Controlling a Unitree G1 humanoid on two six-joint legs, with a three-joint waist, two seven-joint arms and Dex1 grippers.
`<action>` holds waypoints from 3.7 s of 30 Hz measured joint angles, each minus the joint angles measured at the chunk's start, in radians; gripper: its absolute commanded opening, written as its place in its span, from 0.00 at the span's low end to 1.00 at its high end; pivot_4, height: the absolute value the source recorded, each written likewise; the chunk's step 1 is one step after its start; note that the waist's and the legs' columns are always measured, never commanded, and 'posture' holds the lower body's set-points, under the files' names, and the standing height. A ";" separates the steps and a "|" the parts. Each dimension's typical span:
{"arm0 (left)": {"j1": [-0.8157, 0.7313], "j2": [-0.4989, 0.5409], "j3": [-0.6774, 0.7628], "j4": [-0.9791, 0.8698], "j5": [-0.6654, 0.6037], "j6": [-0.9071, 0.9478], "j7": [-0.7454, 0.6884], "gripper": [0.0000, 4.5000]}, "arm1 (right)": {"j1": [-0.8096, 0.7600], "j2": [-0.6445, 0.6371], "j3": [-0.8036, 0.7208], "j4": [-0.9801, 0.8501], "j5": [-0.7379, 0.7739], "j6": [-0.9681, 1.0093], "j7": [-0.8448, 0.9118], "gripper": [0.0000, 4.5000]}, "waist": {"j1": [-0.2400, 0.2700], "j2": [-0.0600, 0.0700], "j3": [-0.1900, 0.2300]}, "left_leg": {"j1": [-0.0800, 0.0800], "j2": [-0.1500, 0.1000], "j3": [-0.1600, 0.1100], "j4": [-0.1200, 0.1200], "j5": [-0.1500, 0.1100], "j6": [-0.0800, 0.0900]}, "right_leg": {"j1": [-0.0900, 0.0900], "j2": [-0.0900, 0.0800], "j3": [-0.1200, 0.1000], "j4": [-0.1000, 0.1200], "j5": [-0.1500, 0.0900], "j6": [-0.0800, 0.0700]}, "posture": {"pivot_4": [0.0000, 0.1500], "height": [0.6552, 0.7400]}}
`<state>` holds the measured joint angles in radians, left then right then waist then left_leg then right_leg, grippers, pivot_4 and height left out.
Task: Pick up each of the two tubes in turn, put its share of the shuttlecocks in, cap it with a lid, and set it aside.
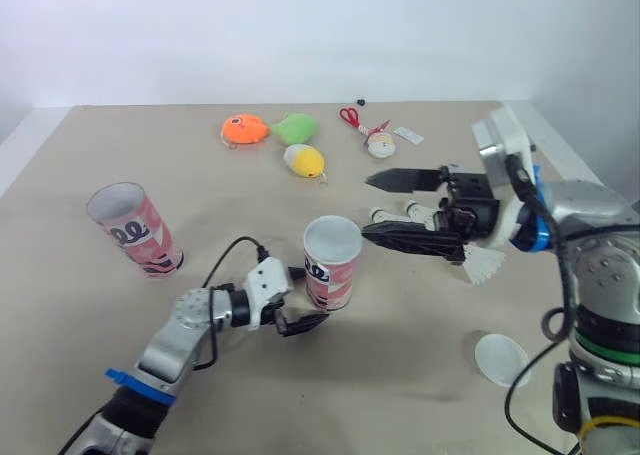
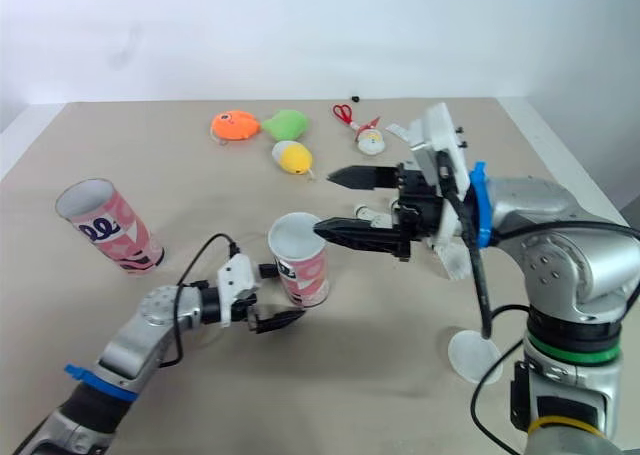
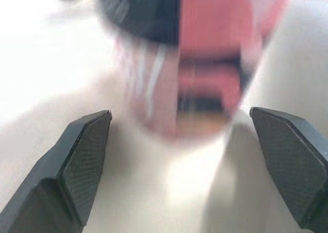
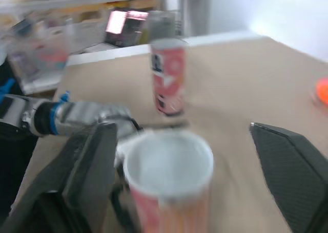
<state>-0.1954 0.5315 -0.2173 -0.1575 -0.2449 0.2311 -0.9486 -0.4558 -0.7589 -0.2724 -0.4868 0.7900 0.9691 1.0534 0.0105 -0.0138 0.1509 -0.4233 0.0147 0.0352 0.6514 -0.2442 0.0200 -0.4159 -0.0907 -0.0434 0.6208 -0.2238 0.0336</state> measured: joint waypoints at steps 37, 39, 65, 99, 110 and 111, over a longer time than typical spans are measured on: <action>-0.134 0.002 0.075 -0.030 -0.131 0.057 -0.110 1.00 | 0.337 0.310 0.439 0.200 -0.504 -0.692 -0.223 0.66 | -0.001 -0.004 0.014 | 0.000 0.004 0.003 0.019 0.001 -0.001 | 0.000 0.016 0.010 0.012 0.002 0.007 | 1.00 1.00; -0.162 0.019 0.115 -0.081 -0.176 0.106 -0.098 1.00 | 0.350 0.297 0.388 0.136 -0.459 -0.643 -0.246 0.66 | 0.000 -0.003 0.014 | 0.000 0.004 0.003 0.020 0.001 -0.001 | 0.001 0.016 0.010 0.013 0.002 0.007 | 1.00 1.00; -0.505 -0.474 -0.184 0.188 -0.054 0.055 0.033 1.00 | 0.398 0.334 -0.365 0.465 -0.398 -0.682 -0.891 0.66 | -0.003 0.005 0.013 | 0.009 0.000 0.007 0.020 0.002 0.003 | 0.007 0.020 0.019 0.012 0.003 0.013 | 1.00 1.00; -0.057 -0.231 0.075 -0.030 -0.017 0.072 0.256 1.00 | 0.454 0.055 0.061 -0.213 -0.092 -0.466 -0.526 0.99 | -0.030 -0.001 0.015 | 0.018 0.006 0.014 0.020 0.002 0.006 | 0.007 0.031 0.043 0.011 0.009 0.009 | 1.00 1.00; 0.333 -0.350 0.236 -0.314 0.071 0.004 0.611 1.00 | 0.165 0.114 0.428 0.098 -0.242 -0.567 -0.181 0.99 | -0.001 -0.007 0.016 | 0.016 0.006 0.017 0.020 -0.004 0.002 | 0.006 0.030 0.044 0.008 0.009 0.006 | 1.00 1.00; 0.376 -0.374 0.242 -0.339 0.079 0.003 0.644 1.00 | 0.149 0.138 0.445 0.141 -0.265 -0.591 -0.166 0.99 | 0.000 -0.008 0.016 | 0.016 0.006 0.017 0.020 -0.004 0.002 | 0.006 0.030 0.044 0.008 0.008 0.006 | 1.00 1.00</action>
<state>0.1803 0.1580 0.0244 -0.4968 -0.1658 0.2339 -0.3044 -0.3067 -0.6210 0.1729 -0.3458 0.5254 0.3782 0.8876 0.0100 -0.0218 0.1673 -0.4078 0.0204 0.0520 0.6713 -0.2482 0.0225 -0.4095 -0.0609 0.0004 0.6285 -0.2154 0.0400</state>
